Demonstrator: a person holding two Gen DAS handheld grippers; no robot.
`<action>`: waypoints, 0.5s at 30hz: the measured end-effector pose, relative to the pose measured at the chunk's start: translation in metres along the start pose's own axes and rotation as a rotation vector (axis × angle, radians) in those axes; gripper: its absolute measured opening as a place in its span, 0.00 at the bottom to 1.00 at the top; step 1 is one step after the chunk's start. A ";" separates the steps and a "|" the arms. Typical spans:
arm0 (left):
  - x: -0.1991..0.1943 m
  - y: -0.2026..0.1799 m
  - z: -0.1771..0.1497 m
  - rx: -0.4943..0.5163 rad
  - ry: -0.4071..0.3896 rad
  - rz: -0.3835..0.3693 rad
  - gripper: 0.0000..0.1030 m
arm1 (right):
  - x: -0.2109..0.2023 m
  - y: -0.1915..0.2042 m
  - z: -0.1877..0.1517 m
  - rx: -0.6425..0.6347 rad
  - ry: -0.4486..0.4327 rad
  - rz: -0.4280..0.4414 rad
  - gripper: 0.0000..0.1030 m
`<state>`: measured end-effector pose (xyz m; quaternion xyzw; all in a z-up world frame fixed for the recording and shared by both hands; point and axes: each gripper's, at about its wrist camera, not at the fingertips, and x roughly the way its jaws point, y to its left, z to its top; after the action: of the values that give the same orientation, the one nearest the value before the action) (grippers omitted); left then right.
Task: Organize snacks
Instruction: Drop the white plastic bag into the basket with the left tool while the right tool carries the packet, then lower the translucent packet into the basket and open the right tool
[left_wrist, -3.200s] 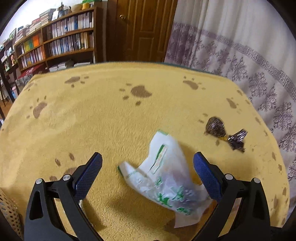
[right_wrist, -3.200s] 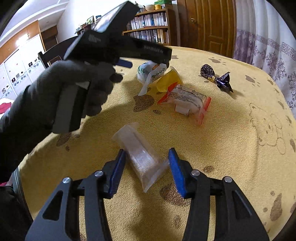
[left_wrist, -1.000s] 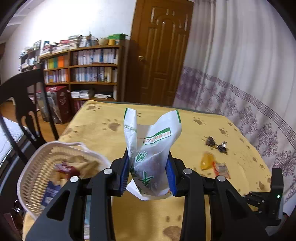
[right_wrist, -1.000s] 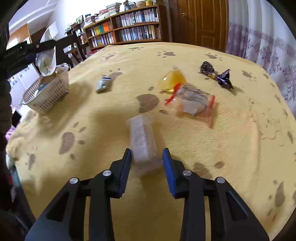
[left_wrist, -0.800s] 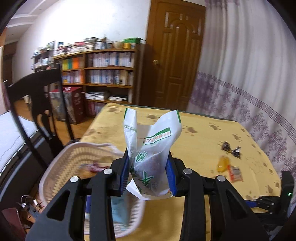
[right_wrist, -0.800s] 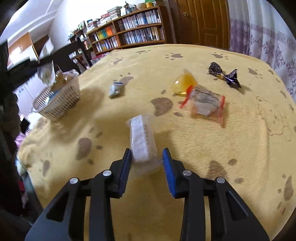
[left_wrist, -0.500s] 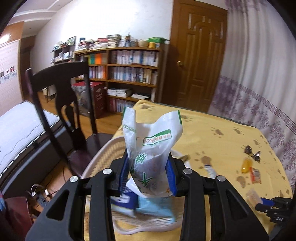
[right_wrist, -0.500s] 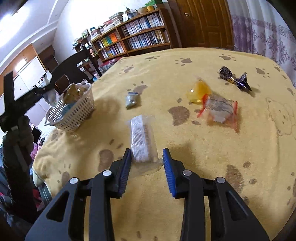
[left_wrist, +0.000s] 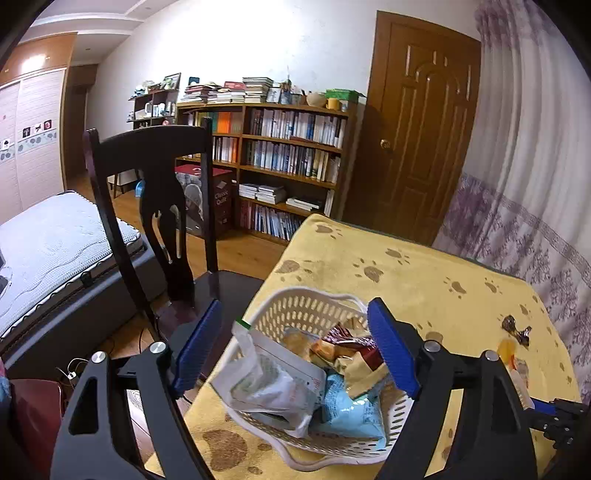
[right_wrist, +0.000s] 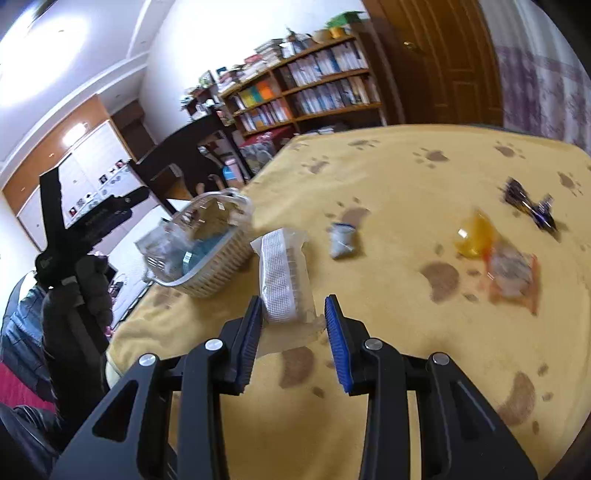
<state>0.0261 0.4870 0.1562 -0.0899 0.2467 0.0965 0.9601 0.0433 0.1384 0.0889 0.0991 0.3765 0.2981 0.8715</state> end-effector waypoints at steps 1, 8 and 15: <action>-0.002 0.002 0.001 -0.005 -0.007 0.004 0.82 | 0.003 0.008 0.005 -0.012 -0.004 0.016 0.34; -0.013 0.012 0.008 -0.018 -0.053 0.024 0.90 | 0.021 0.057 0.036 -0.078 -0.026 0.114 0.34; -0.024 0.027 0.014 -0.047 -0.094 0.059 0.90 | 0.056 0.104 0.054 -0.113 -0.001 0.183 0.34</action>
<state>0.0057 0.5126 0.1770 -0.1006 0.2016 0.1347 0.9649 0.0655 0.2579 0.1347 0.0839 0.3479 0.3971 0.8451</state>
